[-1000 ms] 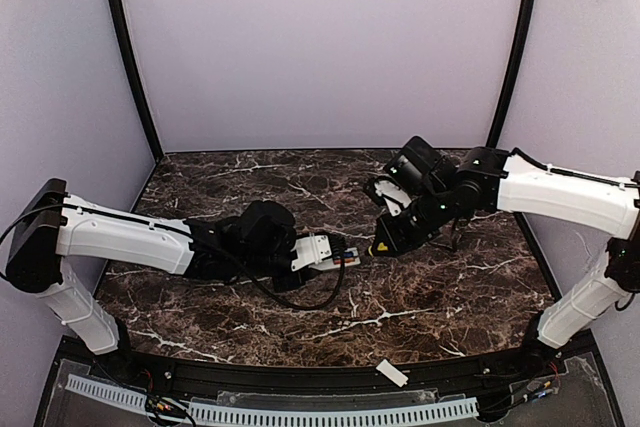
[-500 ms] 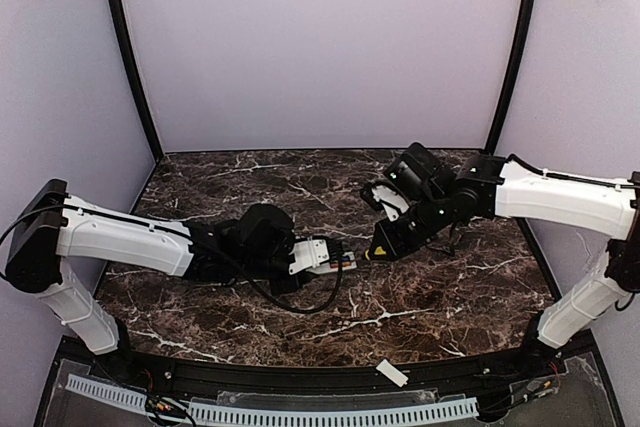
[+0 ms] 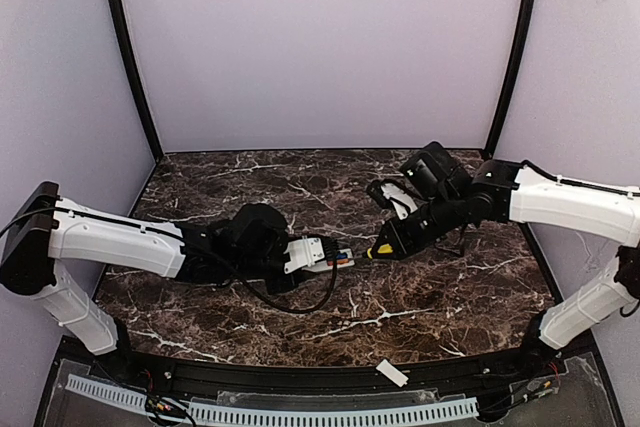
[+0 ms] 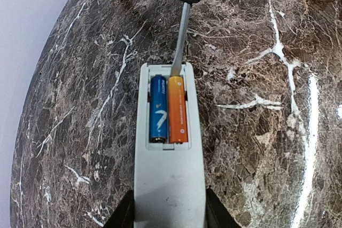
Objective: Unload the batteries from the remote control
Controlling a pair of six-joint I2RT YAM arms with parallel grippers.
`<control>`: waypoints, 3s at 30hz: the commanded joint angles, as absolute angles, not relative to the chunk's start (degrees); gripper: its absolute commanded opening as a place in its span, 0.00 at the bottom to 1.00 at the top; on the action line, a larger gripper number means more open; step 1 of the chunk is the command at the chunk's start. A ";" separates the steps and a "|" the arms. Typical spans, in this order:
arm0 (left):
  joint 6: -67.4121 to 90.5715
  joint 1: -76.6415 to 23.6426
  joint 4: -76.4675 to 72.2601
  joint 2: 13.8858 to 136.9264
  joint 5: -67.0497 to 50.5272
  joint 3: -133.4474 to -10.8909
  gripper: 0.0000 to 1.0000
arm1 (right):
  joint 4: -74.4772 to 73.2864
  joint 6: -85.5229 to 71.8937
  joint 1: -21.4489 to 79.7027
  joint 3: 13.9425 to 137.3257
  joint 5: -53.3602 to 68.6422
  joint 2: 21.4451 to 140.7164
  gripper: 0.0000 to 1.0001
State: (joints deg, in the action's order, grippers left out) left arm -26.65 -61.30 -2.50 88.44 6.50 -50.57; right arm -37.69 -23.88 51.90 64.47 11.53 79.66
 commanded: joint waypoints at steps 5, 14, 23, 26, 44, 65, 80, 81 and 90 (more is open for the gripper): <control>-26.69 -61.48 -8.48 86.64 5.98 -50.36 0.00 | -28.42 -22.19 51.77 62.93 21.62 77.74 0.00; -26.63 -61.48 -8.40 86.73 6.04 -50.44 0.00 | -30.80 -23.28 51.15 63.90 16.63 79.27 0.00; -26.71 -61.44 -8.44 86.80 6.22 -50.51 0.00 | -34.95 -22.73 51.28 66.14 15.84 81.96 0.00; -26.69 -61.44 -8.38 86.88 6.24 -50.62 0.00 | -36.42 -22.38 51.61 67.06 15.14 82.46 0.00; -26.54 -61.44 -8.17 87.24 6.42 -50.91 0.00 | -39.66 -20.66 55.74 72.85 13.81 89.15 0.00; -27.03 -61.44 -9.24 85.38 4.97 -49.21 0.00 | -14.54 -22.65 49.83 57.03 35.57 78.58 0.00; -27.11 -61.44 -9.42 85.12 4.76 -48.91 0.00 | -10.99 -23.43 49.74 57.26 38.57 78.75 0.00; -27.13 -61.44 -9.41 85.15 4.75 -48.94 0.00 | -10.79 -23.51 49.75 57.29 38.92 78.73 0.00; -27.13 -61.55 -9.36 85.28 4.77 -49.06 0.00 | -9.62 -23.95 49.75 56.95 39.81 77.68 0.00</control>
State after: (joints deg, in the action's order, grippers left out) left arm -27.03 -61.23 -1.34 86.85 6.96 -47.94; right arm -24.71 -24.34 47.70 55.79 23.55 79.92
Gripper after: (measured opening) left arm 0.354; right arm 0.136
